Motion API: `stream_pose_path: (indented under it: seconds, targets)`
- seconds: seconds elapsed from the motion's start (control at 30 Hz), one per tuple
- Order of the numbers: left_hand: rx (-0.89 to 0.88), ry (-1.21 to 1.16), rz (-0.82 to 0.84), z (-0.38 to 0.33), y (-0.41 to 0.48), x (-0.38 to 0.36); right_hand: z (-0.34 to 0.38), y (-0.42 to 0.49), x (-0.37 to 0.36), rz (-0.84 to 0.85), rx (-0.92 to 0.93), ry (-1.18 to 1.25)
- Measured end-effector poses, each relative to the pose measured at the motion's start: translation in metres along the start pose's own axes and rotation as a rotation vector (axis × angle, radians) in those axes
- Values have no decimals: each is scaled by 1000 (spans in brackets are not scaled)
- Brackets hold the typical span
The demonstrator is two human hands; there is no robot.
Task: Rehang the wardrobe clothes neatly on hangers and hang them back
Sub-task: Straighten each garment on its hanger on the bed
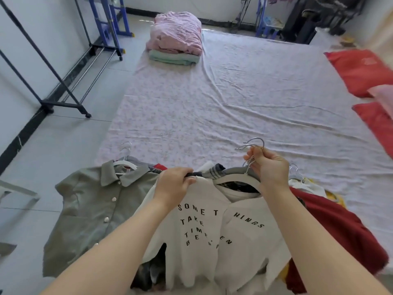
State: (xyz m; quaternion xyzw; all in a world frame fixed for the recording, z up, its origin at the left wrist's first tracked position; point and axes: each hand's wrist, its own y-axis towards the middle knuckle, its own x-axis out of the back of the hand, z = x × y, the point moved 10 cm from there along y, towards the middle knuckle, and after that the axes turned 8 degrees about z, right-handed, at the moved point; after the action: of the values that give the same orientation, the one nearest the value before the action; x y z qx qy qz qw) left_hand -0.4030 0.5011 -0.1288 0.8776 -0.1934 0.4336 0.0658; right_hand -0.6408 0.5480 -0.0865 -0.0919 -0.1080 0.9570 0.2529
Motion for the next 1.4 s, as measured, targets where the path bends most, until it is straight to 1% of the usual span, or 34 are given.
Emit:
stream_pose_path:
  seconds: [0.2, 0.33, 0.5, 0.57, 0.6, 0.7, 0.8, 0.9, 1.0, 1.17, 1.3, 1.4]
  targets:
    - [74, 28, 123, 21, 44, -29, -27, 52, -3, -28, -68, -20]
    - [144, 40, 201, 39, 73, -55, -60, 95, -2, -22, -143, -42]
    - [189, 126, 305, 62, 109, -94, -108, 155, 2, -28, -260, -114]
    - [204, 168, 353, 72, 120, -111, -132, 179, 6, -39, -299, -198]
    - [222, 174, 369, 78, 125, -118, -142, 189, 7, -32, -311, -277]
    - [280, 171, 378, 95, 130, -129, -173, 206, 6, 55, -400, -513]
    - [330, 160, 392, 109, 124, -136, -203, 194, 7, 153, -492, -665]
    - [397, 165, 427, 122, 112, -136, -226, 164, 6, 250, -549, -706]
    - [439, 167, 430, 131, 98, -126, -233, 139, 1, 320, -575, -796]
    - [483, 185, 427, 139, 75, -99, -226, 114, -21, 383, -573, -862]
    - [496, 197, 396, 147, 55, -70, -214, 104, -49, 443, -527, -905]
    - [538, 197, 377, 165, 35, -44, -210, 95, -76, 485, -490, -928]
